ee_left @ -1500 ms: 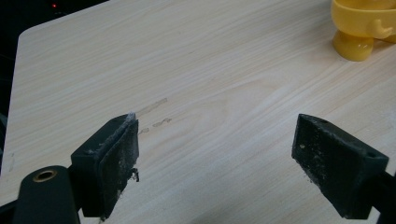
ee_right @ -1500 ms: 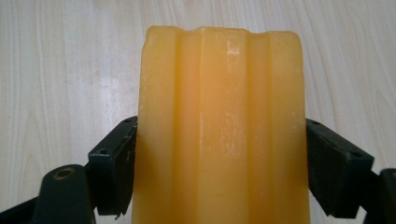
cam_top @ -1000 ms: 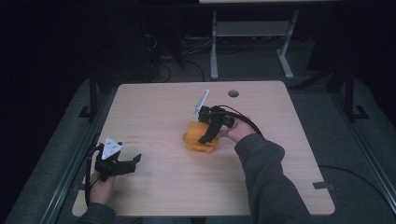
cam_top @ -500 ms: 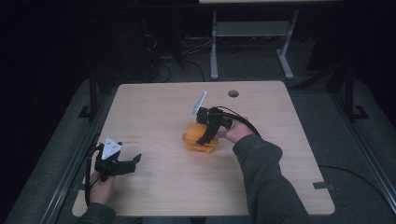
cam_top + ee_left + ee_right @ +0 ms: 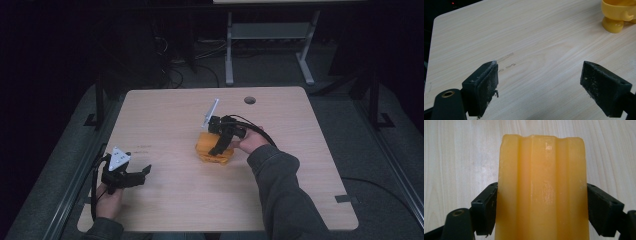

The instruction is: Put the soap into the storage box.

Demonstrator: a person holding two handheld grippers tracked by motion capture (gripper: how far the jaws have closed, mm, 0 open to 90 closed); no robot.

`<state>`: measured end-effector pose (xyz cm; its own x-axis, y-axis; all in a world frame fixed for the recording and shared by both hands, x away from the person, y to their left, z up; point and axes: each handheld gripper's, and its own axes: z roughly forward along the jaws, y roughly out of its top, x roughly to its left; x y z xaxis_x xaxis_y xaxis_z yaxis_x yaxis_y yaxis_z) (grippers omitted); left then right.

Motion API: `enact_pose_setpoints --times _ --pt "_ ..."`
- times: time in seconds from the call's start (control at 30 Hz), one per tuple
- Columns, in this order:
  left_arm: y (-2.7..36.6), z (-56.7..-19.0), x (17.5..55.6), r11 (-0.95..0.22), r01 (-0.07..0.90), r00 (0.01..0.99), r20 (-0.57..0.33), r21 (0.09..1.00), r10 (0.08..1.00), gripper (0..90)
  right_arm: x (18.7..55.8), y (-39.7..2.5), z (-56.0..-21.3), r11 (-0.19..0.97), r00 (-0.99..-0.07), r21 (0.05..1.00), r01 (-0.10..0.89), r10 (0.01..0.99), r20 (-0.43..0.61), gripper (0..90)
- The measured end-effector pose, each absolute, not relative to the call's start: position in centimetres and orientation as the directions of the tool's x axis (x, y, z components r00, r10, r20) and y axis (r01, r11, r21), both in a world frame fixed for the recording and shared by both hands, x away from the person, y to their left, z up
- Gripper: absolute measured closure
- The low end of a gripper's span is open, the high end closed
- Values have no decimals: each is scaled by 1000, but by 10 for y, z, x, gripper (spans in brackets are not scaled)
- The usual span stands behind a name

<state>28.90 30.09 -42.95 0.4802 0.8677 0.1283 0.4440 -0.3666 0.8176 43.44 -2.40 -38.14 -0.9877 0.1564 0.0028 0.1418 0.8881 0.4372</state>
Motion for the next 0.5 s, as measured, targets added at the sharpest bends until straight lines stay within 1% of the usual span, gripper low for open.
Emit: enact_pose_setpoints --times 0.5 --pt "301 -429 289 -367 444 480 128 818 868 141 435 -22 -386 891 -987 431 142 159 -3 203"
